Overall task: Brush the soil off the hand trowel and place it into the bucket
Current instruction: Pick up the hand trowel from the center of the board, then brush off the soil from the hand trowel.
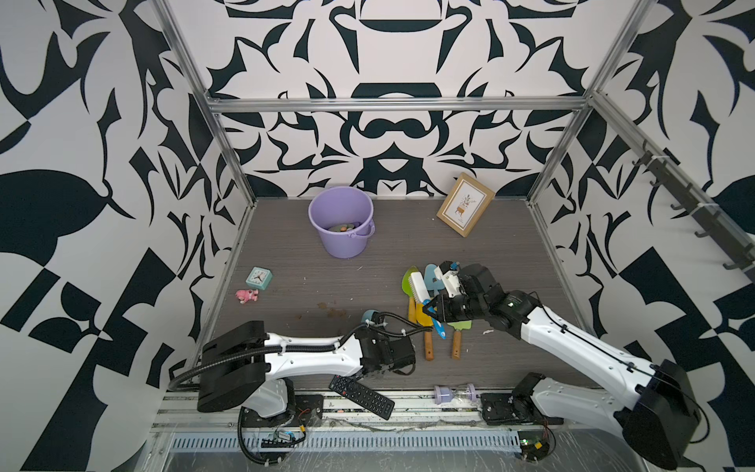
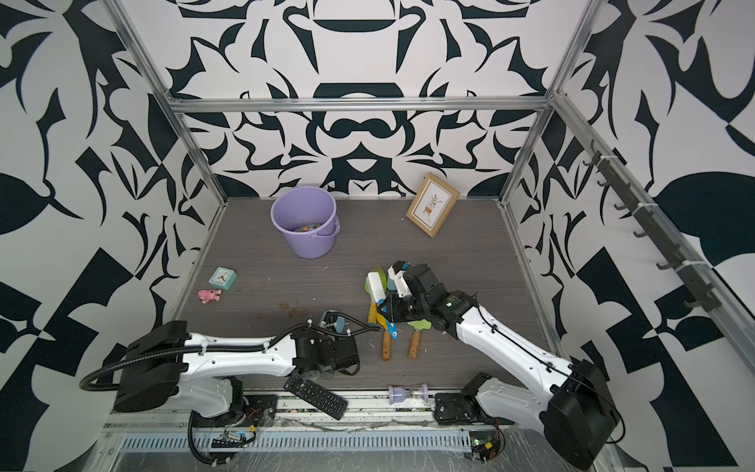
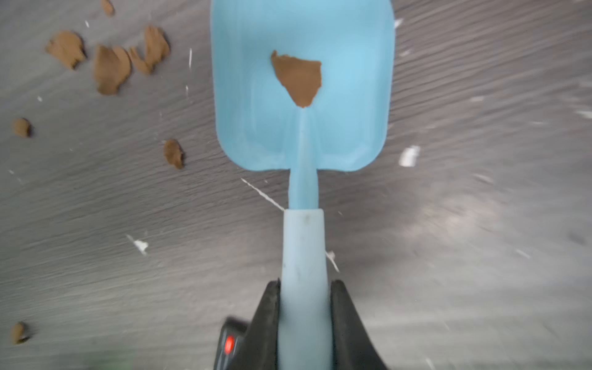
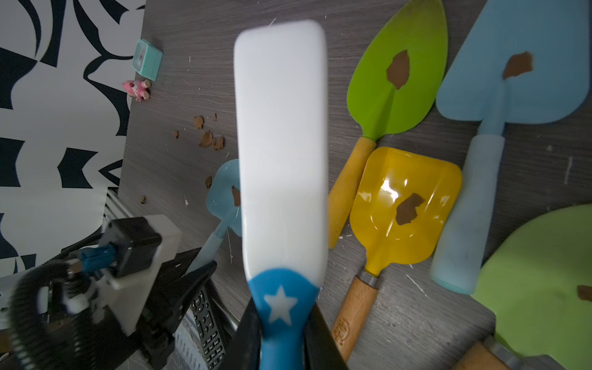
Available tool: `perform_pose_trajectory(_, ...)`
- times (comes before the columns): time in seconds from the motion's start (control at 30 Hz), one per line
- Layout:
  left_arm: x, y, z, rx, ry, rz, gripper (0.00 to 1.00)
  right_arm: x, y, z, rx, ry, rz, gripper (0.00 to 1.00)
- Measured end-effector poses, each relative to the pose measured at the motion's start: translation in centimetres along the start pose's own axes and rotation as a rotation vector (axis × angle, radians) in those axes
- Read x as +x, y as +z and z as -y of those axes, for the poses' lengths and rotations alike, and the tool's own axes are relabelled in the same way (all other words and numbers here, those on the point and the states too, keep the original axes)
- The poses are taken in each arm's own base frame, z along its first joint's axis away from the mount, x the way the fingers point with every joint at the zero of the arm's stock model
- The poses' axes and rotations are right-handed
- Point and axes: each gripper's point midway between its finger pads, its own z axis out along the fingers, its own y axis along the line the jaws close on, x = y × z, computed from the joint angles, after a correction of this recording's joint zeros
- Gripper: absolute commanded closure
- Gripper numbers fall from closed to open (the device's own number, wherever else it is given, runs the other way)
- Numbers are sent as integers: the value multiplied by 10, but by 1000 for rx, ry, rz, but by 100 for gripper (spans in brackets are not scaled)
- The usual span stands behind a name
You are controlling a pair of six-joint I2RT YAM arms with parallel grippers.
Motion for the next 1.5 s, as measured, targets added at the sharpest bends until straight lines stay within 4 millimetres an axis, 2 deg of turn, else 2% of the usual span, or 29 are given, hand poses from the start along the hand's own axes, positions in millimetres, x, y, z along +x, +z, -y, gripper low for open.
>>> perform_pose_trajectory(0.1,-20,-31,-15,122,-46,9,100,0,1,-6,-12,-16,-11,100)
perform_pose_trajectory(0.2,-33,-59,-46,215,-113,25,100,-1,-1,-18,-28,-47,-19,100)
perform_pose_trajectory(0.27,-37,-76,-65,245,-133,24,100,-3,-4,-32,-51,-82,-22,100)
perform_pose_trajectory(0.4,-37,-96,-86,225,-89,-18,100,-3,-2,-67,-102,-163,-45,100)
perform_pose_trajectory(0.53,-27,-96,-91,186,-8,-96,100,0,10,-98,-139,-232,-101,100)
perform_pose_trajectory(0.63,-20,-92,-94,163,28,-142,100,6,19,-114,-164,-260,-158,100)
perform_pose_trajectory(0.93,-18,-91,-98,143,57,-152,100,22,43,-144,-219,-296,-299,100)
perform_pose_trajectory(1.2,-19,-90,-99,136,57,-148,100,34,75,-151,-225,-289,-388,100)
perform_pose_trajectory(1.37,-20,-90,-103,119,53,-144,100,30,91,-145,-170,-295,-418,100)
perform_pose_trajectory(1.5,-20,-89,-104,109,54,-144,100,23,92,-135,-113,-308,-414,100)
